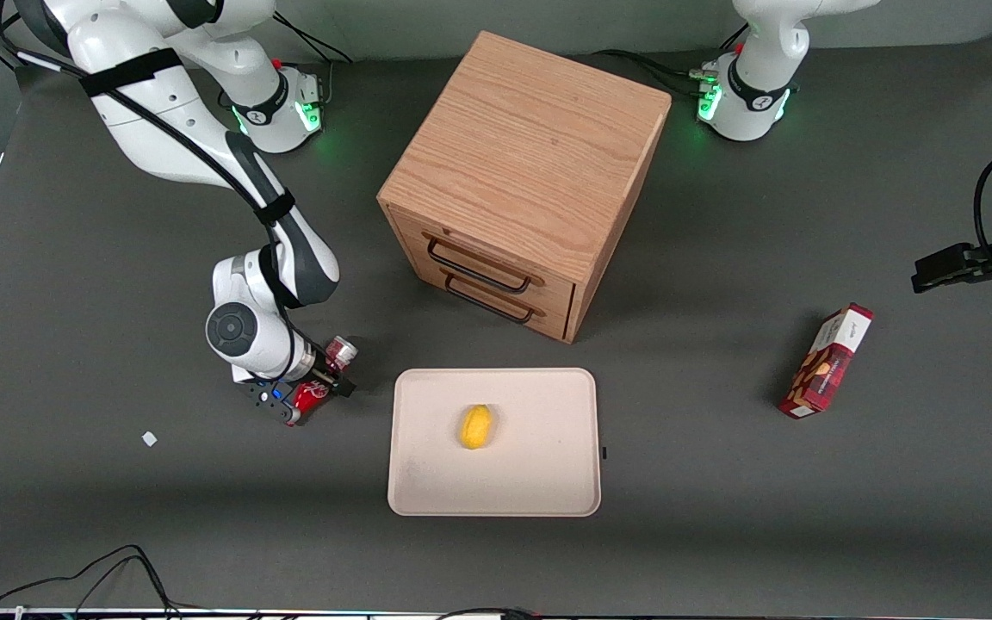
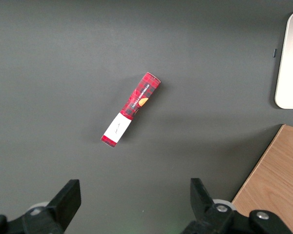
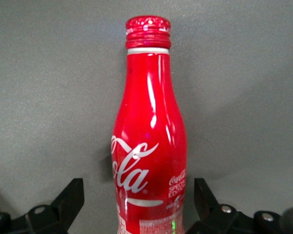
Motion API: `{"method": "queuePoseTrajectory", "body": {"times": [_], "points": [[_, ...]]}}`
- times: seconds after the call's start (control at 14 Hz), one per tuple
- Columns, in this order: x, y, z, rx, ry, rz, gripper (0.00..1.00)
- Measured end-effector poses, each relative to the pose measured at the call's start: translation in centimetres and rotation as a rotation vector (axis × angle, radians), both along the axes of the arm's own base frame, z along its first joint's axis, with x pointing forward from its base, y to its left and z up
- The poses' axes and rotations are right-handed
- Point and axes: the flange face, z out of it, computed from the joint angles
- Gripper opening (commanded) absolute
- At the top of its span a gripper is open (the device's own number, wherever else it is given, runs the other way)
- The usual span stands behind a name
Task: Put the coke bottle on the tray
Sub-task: 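Close the right gripper around the bottle's body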
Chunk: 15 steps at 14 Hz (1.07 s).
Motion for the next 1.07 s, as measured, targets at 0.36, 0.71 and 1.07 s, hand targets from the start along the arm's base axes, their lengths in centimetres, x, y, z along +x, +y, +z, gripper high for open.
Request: {"method": "queuePoseTrajectory", "body": {"times": [0.36, 0.71, 1.07], "points": [[0.00, 0.00, -0.03, -0.001, 0.000, 0.001, 0.00], [0.04, 0.02, 0.03, -0.001, -0.002, 0.001, 0.00], [0.08, 0.03, 0.08, -0.001, -0.003, 0.001, 0.00]]}}
